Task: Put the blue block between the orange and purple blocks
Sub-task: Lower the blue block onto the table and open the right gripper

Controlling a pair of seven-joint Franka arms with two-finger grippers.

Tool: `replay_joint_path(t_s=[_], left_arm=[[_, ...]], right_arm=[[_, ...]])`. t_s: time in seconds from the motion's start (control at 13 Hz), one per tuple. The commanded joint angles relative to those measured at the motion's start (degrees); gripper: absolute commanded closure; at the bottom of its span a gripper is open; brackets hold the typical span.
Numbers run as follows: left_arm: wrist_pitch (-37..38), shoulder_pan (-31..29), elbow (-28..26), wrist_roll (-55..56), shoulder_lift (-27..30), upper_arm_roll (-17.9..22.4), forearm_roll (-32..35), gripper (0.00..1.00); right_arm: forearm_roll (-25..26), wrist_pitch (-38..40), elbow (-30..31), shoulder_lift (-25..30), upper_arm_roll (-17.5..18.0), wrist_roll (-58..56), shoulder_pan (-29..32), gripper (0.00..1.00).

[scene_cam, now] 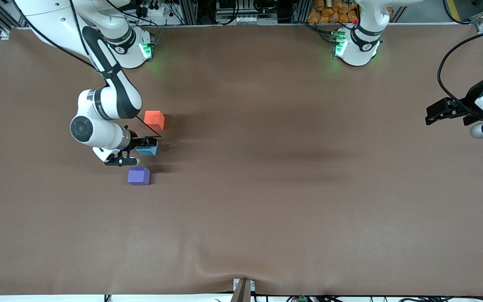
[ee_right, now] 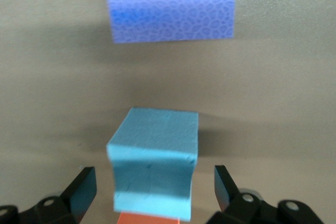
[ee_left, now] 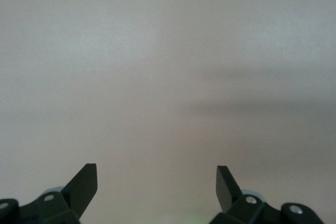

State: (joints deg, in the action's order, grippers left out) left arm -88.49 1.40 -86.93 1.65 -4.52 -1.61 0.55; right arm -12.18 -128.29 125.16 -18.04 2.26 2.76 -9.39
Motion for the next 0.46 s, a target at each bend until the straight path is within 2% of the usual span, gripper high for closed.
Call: replay_joint_path(t_s=[0.0, 0.15, 0.38], left_arm=[[0.2, -0.1, 1.2, 0.1, -0.2, 0.1, -0.3, 0.0], [0.1, 0.1, 1.2, 0.0, -0.1, 0.1, -0.1, 0.0], [0.2, 0.0, 1.2, 0.0, 0.1, 0.1, -0.2, 0.0]], right_arm=[[-0.7, 16.8, -11.9, 3.6, 0.6, -1.6, 2.0, 0.0], [-0.5, 28.6, -23.2, 3.1, 0.6, -1.3, 3.8, 0.0], [1.6, 35.5, -38.3, 2.9, 0.6, -2.2, 6.3, 0.0]])
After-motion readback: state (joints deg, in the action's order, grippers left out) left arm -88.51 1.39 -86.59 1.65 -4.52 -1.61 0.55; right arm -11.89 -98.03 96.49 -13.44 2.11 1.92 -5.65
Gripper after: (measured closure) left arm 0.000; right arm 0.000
